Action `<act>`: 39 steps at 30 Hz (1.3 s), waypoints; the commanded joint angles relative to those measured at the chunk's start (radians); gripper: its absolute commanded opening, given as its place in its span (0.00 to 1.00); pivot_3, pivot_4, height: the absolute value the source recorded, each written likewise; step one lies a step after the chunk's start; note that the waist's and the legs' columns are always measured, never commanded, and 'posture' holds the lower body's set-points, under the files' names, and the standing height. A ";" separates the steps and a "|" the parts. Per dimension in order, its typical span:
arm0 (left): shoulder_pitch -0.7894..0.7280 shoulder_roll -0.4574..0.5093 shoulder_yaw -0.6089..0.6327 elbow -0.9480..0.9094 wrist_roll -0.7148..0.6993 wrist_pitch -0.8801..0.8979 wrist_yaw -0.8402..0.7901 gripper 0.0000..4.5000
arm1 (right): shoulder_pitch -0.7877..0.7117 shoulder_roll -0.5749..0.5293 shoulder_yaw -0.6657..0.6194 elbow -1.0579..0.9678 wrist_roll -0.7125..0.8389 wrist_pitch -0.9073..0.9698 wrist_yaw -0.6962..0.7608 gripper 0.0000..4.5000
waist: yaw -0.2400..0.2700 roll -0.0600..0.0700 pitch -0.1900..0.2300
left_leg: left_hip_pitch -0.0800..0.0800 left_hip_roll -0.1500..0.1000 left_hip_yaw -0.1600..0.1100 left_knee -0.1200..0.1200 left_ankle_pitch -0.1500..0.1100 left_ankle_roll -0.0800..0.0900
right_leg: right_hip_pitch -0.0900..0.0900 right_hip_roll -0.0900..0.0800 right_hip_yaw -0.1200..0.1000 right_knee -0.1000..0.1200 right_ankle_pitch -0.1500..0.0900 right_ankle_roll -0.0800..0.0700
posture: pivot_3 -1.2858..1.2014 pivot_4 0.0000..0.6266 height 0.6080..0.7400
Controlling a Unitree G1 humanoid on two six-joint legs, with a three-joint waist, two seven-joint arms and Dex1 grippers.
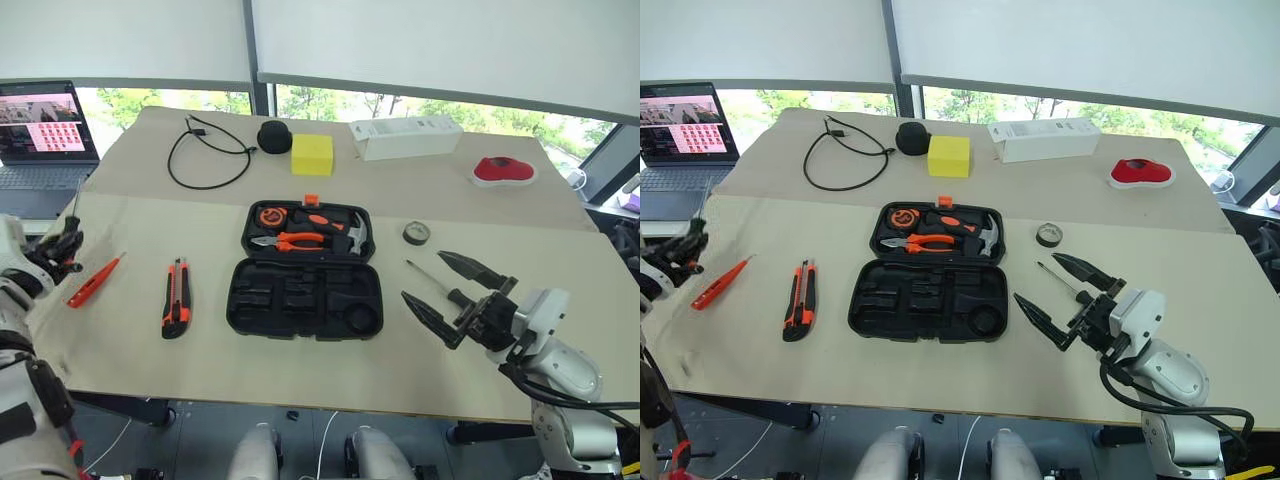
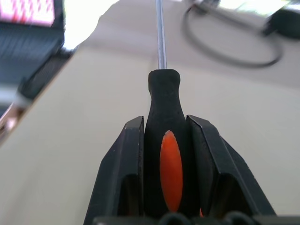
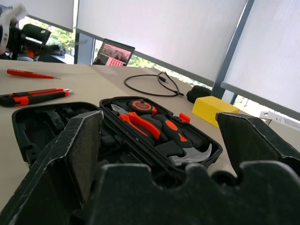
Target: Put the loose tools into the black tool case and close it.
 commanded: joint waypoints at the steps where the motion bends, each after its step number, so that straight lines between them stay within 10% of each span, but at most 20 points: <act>1: 0.045 -0.020 -0.059 -0.321 -0.083 0.033 -0.216 0.20 | 0.002 -0.055 -0.073 -0.015 0.030 -0.029 0.039 1.00 | 0.000 0.000 0.000 | 0.001 0.000 0.000 0.001 0.000 0.000 | 0.001 0.000 0.000 0.000 0.000 0.000 | 0.52 0.24 1.00; 11: 0.162 -0.049 -0.549 -0.973 0.096 0.176 -0.371 0.20 | 0.034 -0.225 -0.164 0.009 0.135 0.039 0.206 1.00 | -0.005 0.003 0.001 | 0.002 0.000 0.000 0.001 0.000 0.000 | 0.002 0.003 0.005 0.000 0.000 0.000 | 0.52 0.24 1.00; 18: 0.030 -0.167 -0.765 -0.886 0.311 0.139 -0.269 0.20 | 0.049 -0.198 -0.154 0.007 0.118 0.022 0.198 1.00 | -0.006 0.004 0.001 | 0.000 0.000 -0.001 0.004 0.000 0.001 | 0.001 0.003 0.006 0.000 -0.001 0.001 | 0.52 0.24 1.00; 39: -0.071 -0.201 -0.862 -0.603 0.476 -0.124 -0.254 0.20 | 0.076 -0.149 -0.127 -0.020 0.078 0.002 0.171 1.00 | -0.004 0.006 0.003 | -0.001 0.000 -0.002 0.006 0.000 0.001 | 0.001 0.003 0.006 0.000 -0.001 0.002 | 0.52 0.24 1.00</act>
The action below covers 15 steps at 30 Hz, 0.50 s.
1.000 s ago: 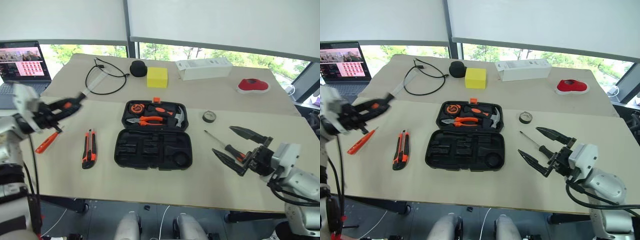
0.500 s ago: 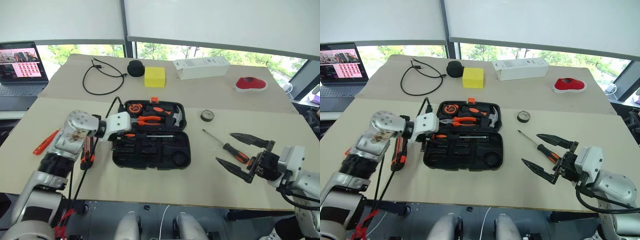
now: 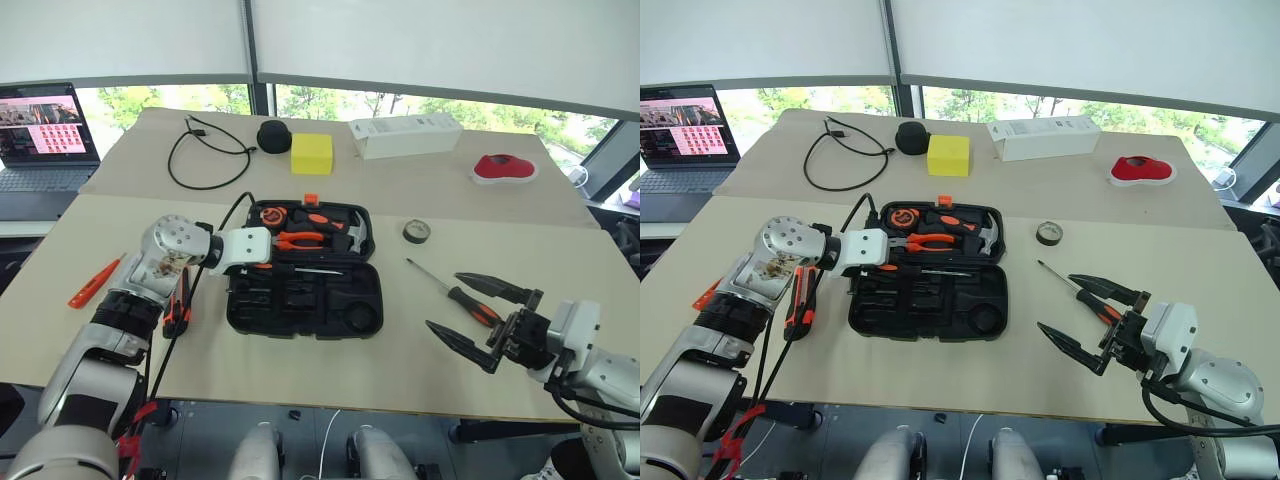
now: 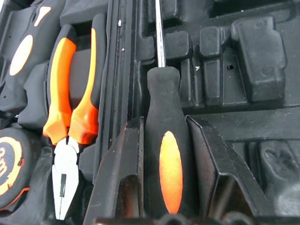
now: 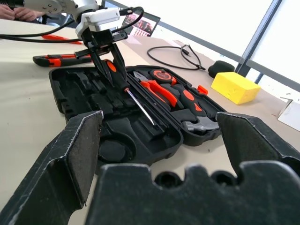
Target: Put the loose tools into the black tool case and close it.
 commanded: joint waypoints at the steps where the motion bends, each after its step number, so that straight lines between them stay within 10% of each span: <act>1: -0.003 0.020 -0.006 0.058 0.032 -0.050 -0.005 0.20 | -0.016 0.003 -0.014 -0.018 0.009 -0.025 -0.003 1.00 | -0.002 0.000 0.000 | 0.000 0.000 0.000 0.000 0.000 0.000 | 0.000 0.000 0.000 0.000 0.000 0.000 | 0.52 0.24 1.00; 5: -0.009 0.004 -0.004 0.111 0.030 -0.057 0.006 0.20 | -0.024 0.006 -0.008 -0.014 0.006 -0.022 -0.003 1.00 | -0.003 0.000 0.000 | 0.000 0.000 0.000 0.000 0.000 0.000 | 0.000 0.000 0.000 0.000 0.000 0.000 | 0.52 0.24 1.00; 15: -0.014 -0.081 0.172 0.129 -0.203 -0.064 -0.016 0.92 | -0.020 0.014 0.015 -0.030 0.004 -0.002 -0.012 1.00 | 0.003 0.004 -0.001 | 0.000 0.000 0.000 0.002 0.000 0.000 | 0.001 0.000 0.000 0.001 0.000 0.000 | 0.52 0.24 1.00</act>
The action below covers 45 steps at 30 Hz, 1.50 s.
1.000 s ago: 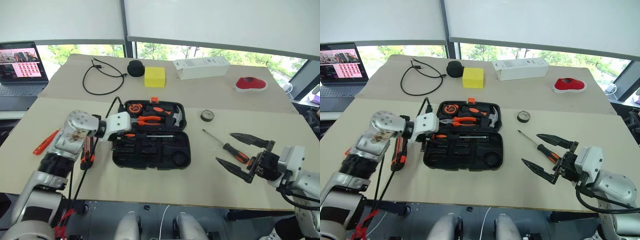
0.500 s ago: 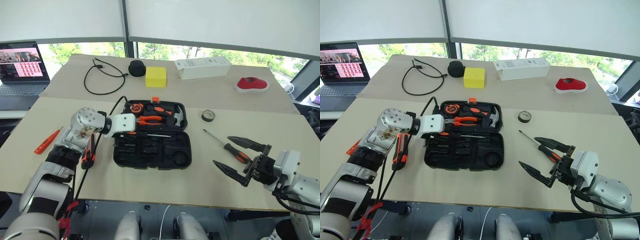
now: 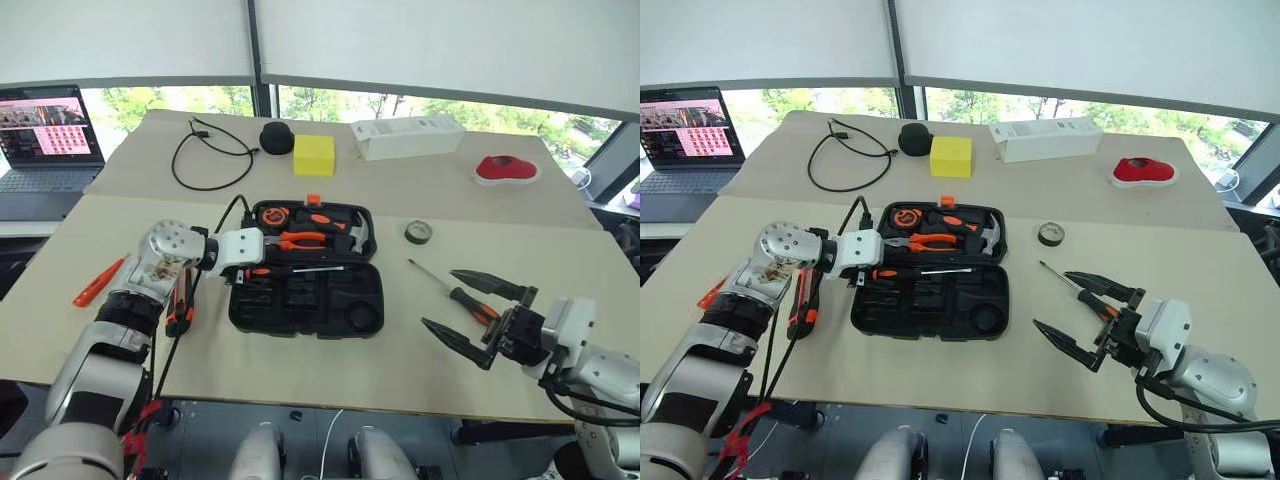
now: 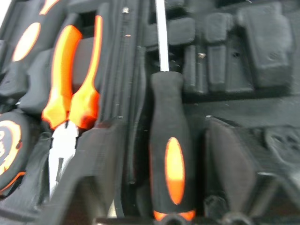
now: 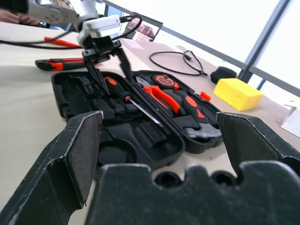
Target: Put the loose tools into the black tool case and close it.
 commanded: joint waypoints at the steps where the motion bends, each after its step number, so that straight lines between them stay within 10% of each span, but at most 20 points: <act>1: -0.007 -0.019 0.100 -0.048 -0.144 0.039 -0.050 0.92 | 0.004 -0.001 -0.013 -0.032 0.008 -0.002 -0.011 1.00 | 0.000 0.000 0.000 | -0.001 0.000 0.000 0.000 0.000 0.000 | -0.001 0.000 0.000 0.000 0.000 0.000 | 0.52 0.24 1.00; 6: 0.014 -0.033 0.123 -0.034 -0.158 0.096 -0.027 0.77 | 0.006 0.000 -0.011 -0.029 0.009 0.004 -0.017 1.00 | -0.001 0.000 0.000 | -0.003 0.000 -0.001 0.002 -0.001 0.001 | -0.002 0.000 -0.001 0.000 0.000 0.000 | 0.52 0.24 1.00; 16: 0.092 -0.076 0.062 -0.022 -0.066 0.112 0.057 0.01 | 0.015 0.018 -0.011 -0.021 0.003 -0.004 -0.043 1.00 | 0.002 0.001 0.000 | -0.004 0.000 -0.001 0.004 -0.001 0.001 | -0.001 0.000 -0.001 0.001 0.000 0.001 | 0.52 0.24 1.00; 33: 0.096 -0.120 0.016 -0.037 -0.031 0.185 0.045 0.01 | 0.021 0.041 -0.014 -0.015 0.015 0.025 -0.096 1.00 | 0.003 0.006 -0.003 | 0.007 -0.001 -0.002 0.005 -0.001 0.002 | 0.012 -0.001 -0.002 -0.002 0.000 0.002 | 0.52 0.24 1.00; 45: 0.557 0.088 0.411 -0.665 -0.590 0.362 -0.175 0.89 | 0.328 -0.020 -0.318 0.170 0.017 -0.076 0.070 1.00 | -0.015 0.016 -0.001 | 0.002 0.001 -0.003 0.004 -0.003 0.004 | 0.006 -0.002 -0.001 -0.003 0.000 0.002 | 0.52 0.24 1.00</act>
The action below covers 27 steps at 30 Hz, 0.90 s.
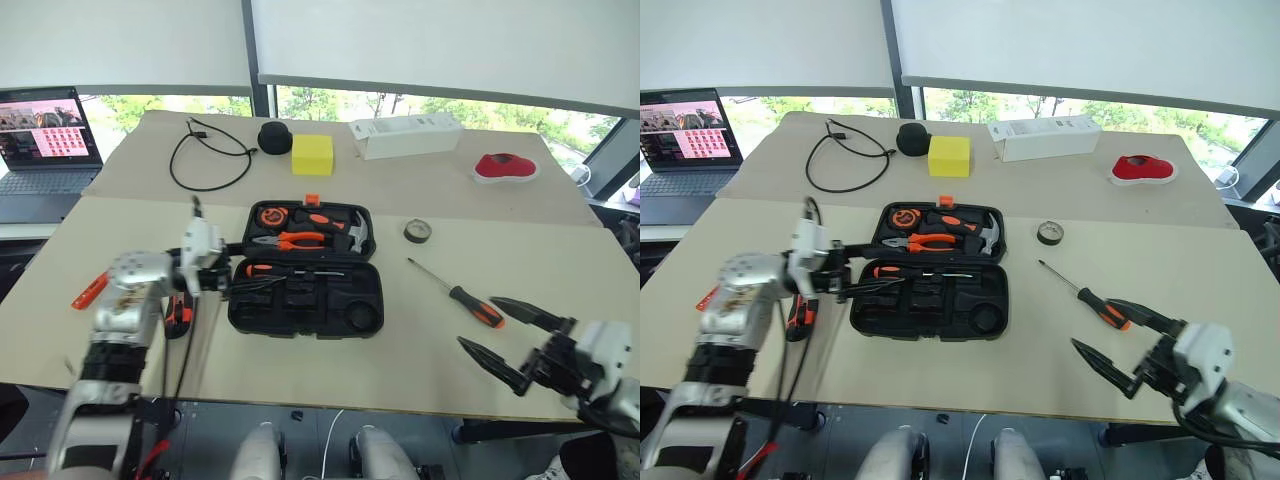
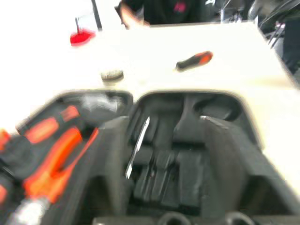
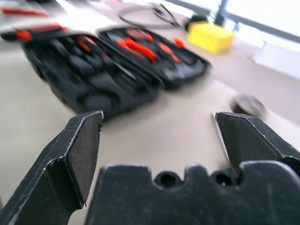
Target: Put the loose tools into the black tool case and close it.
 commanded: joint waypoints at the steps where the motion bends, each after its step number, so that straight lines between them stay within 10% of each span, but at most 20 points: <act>1: 0.208 0.063 0.106 -0.147 -0.104 0.077 -0.010 0.98 | 0.093 0.014 -0.118 0.132 -0.037 -0.125 0.063 1.00 | -0.008 0.005 -0.001 | 0.005 0.000 0.000 -0.003 -0.001 0.001 | 0.005 -0.001 0.001 -0.003 -0.001 0.001 | 0.52 0.24 1.00; 12: 0.624 0.023 0.327 -0.183 -0.107 -0.135 -0.004 0.98 | 0.107 0.068 -0.150 0.298 -0.091 -0.228 0.005 1.00 | -0.010 0.004 -0.001 | 0.011 0.002 -0.001 -0.009 -0.001 0.001 | 0.008 -0.006 0.003 -0.008 -0.009 -0.008 | 0.52 0.24 1.00; 27: 0.647 0.007 0.253 -0.410 -0.202 0.009 0.085 0.98 | -0.560 -0.262 0.307 0.545 -0.314 0.228 0.052 1.00 | -0.002 0.005 0.001 | 0.009 0.000 0.003 -0.010 -0.001 0.001 | 0.006 -0.003 0.003 -0.009 -0.004 -0.001 | 0.52 0.24 1.00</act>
